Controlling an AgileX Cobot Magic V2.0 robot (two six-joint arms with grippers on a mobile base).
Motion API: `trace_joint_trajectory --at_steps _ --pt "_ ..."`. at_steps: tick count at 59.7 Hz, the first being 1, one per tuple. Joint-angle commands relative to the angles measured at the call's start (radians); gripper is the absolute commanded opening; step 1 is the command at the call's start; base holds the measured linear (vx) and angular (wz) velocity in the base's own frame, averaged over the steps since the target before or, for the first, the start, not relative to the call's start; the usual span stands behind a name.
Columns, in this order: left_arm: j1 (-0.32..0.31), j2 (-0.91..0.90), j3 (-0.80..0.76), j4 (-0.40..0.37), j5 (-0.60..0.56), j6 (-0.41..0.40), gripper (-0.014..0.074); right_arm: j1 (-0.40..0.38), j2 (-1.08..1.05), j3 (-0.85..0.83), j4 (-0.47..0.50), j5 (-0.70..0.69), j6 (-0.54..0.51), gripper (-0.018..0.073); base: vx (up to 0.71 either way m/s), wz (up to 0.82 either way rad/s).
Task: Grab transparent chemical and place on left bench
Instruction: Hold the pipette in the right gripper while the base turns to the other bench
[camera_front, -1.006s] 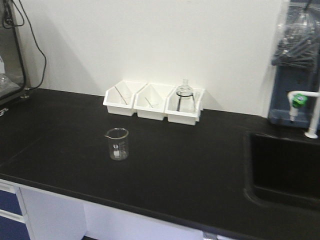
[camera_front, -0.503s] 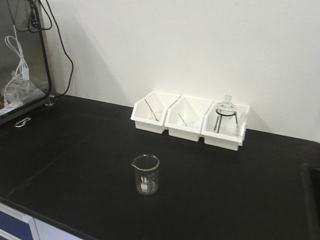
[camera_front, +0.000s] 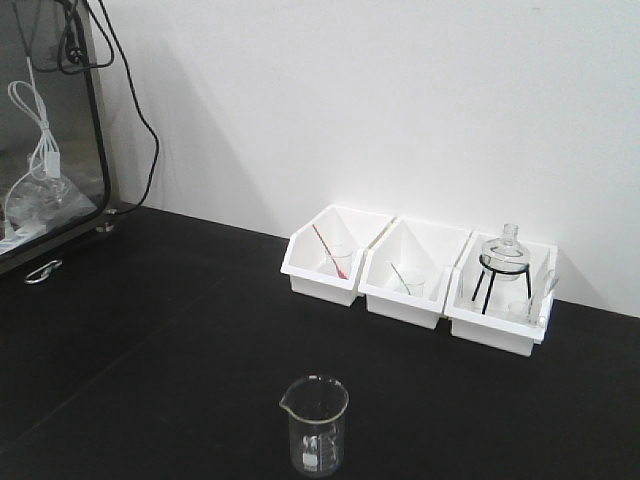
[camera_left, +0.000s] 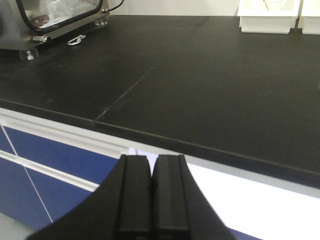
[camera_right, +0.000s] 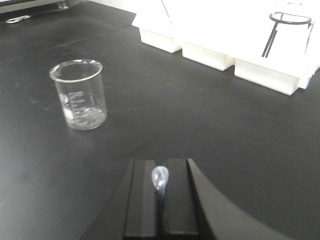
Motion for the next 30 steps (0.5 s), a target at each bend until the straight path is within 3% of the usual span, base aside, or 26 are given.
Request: trace_joint_trajectory --at_steps 1,30 --pt "-0.002 -0.019 0.016 -0.001 -0.078 -0.008 -0.0003 0.0 -0.005 -0.028 0.008 -0.076 -0.01 -0.0003 0.21 -0.02" --pt "-0.002 -0.019 0.016 -0.001 -0.078 -0.008 -0.0003 0.0 0.081 -0.017 0.017 -0.054 -0.01 -0.0003 0.06 -0.08"
